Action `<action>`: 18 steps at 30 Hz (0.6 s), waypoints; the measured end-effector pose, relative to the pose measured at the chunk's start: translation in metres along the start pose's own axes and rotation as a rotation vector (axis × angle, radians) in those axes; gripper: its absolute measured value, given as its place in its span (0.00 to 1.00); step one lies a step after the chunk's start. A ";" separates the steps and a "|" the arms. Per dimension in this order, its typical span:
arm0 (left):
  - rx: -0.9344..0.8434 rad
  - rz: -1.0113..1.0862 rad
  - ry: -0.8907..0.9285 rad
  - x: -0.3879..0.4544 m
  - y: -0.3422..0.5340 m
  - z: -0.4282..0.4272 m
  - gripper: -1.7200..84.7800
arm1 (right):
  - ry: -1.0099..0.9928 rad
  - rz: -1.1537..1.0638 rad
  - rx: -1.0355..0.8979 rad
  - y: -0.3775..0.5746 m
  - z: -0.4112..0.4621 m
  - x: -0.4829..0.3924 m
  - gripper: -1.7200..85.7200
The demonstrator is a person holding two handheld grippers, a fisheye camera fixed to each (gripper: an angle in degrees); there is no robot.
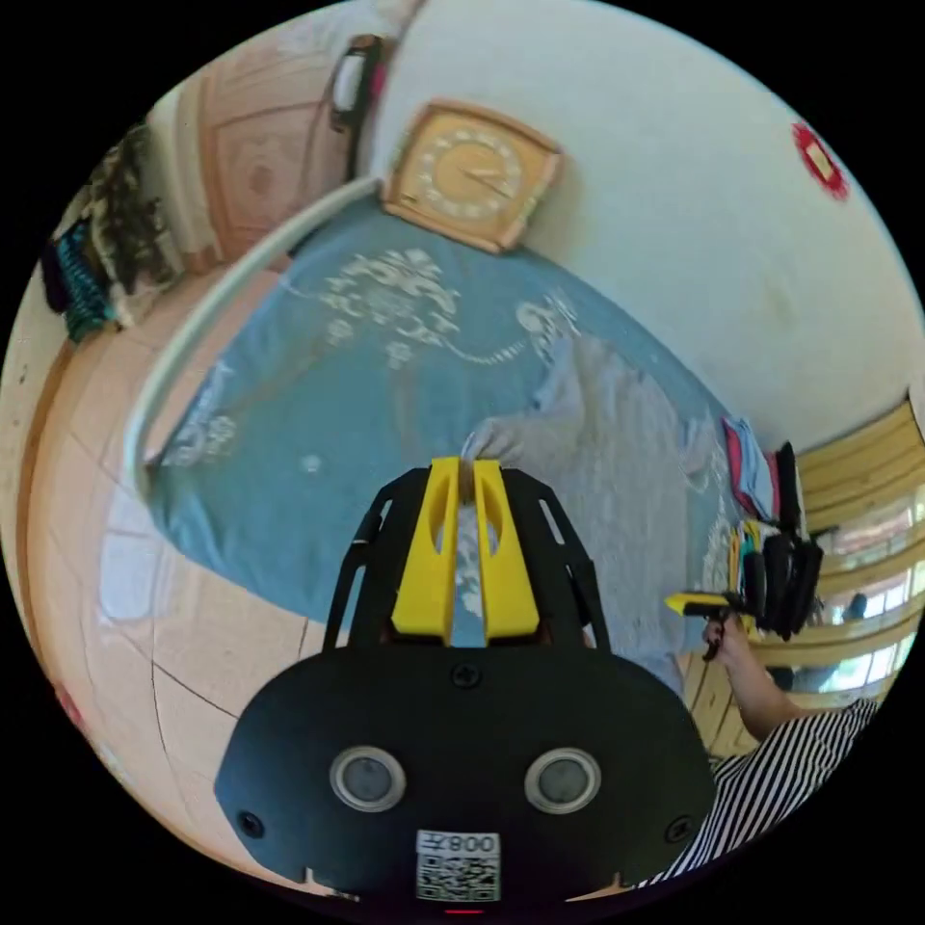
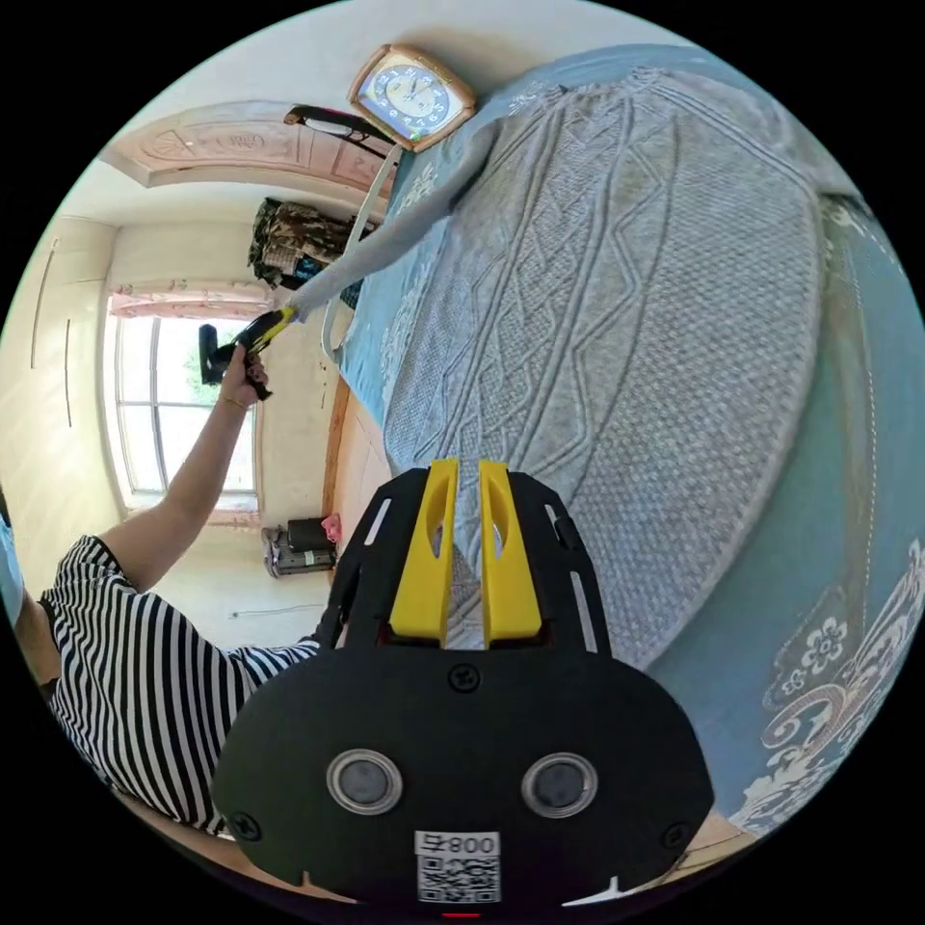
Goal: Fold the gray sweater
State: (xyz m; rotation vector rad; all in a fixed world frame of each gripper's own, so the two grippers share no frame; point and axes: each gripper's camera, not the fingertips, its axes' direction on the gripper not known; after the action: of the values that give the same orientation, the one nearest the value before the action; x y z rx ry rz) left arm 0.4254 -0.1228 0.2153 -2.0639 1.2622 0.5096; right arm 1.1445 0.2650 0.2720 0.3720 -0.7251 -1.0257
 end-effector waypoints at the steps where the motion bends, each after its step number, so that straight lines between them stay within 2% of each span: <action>1: 0.077 -0.085 -0.080 -0.031 -0.009 -0.030 0.08 | -0.004 0.030 0.030 0.002 -0.010 0.011 0.07; 4: 0.201 -0.289 -0.096 -0.082 -0.011 -0.067 0.10 | 0.008 0.105 0.127 0.004 -0.043 0.039 0.07; 7: 0.249 -0.260 -0.056 -0.070 -0.008 -0.047 0.11 | 0.048 0.189 0.254 -0.001 -0.086 0.067 0.09; 9: 0.181 -0.203 0.002 -0.049 -0.011 -0.009 0.11 | 0.064 0.240 0.334 -0.009 -0.113 0.085 0.09; 14: -0.063 0.001 0.329 0.038 -0.032 0.118 0.11 | 0.143 0.336 0.520 -0.058 -0.183 0.123 0.10; 18: -0.173 0.207 0.462 0.112 -0.049 0.168 0.11 | 0.114 0.410 0.678 -0.096 -0.219 0.153 0.11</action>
State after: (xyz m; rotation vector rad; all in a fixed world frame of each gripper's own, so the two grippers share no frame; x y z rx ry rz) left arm 0.5217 -0.0594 0.0431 -2.2906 1.7657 0.2415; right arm 1.2845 0.0742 0.1154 0.8194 -0.9875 -0.3452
